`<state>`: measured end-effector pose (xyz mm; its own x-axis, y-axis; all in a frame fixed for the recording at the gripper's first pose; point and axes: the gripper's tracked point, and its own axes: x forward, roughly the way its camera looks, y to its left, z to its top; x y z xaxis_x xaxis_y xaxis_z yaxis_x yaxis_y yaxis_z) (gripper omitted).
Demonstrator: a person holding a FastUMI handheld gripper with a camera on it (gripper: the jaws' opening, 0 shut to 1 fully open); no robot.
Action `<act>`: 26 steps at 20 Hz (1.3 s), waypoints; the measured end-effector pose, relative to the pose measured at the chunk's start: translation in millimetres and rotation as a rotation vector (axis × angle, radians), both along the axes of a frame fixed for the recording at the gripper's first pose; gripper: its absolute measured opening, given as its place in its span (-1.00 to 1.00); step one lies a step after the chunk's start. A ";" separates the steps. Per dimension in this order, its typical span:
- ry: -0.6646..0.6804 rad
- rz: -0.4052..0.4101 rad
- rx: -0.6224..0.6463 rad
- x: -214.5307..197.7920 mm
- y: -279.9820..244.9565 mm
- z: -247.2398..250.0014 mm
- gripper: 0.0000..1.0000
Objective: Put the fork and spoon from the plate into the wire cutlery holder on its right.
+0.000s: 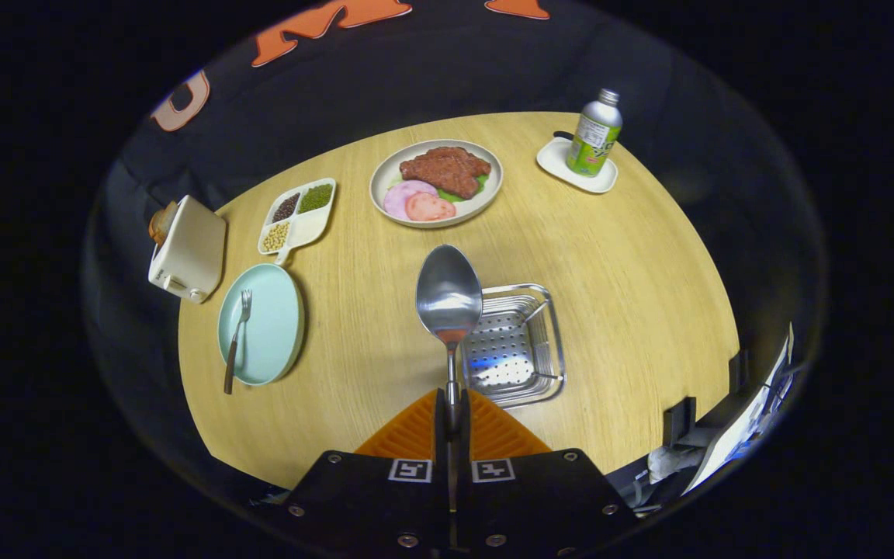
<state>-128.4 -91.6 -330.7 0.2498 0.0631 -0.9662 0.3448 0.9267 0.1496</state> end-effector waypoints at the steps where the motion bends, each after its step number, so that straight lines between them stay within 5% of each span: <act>1: 0.005 -0.003 0.002 -3.0 -5.0 -1.7 -0.91; 8: 0.031 -0.004 -0.015 -13.2 -22.8 -11.7 -0.85; 16: -0.176 -0.036 -0.024 36.1 -34.7 24.1 -0.61; 20: -0.380 0.008 -0.059 74.9 -23.5 62.1 -0.28; 23: -0.546 0.032 -0.122 103.5 -15.1 87.3 0.40; 26: -0.752 0.020 -0.211 130.7 -6.8 130.7 0.74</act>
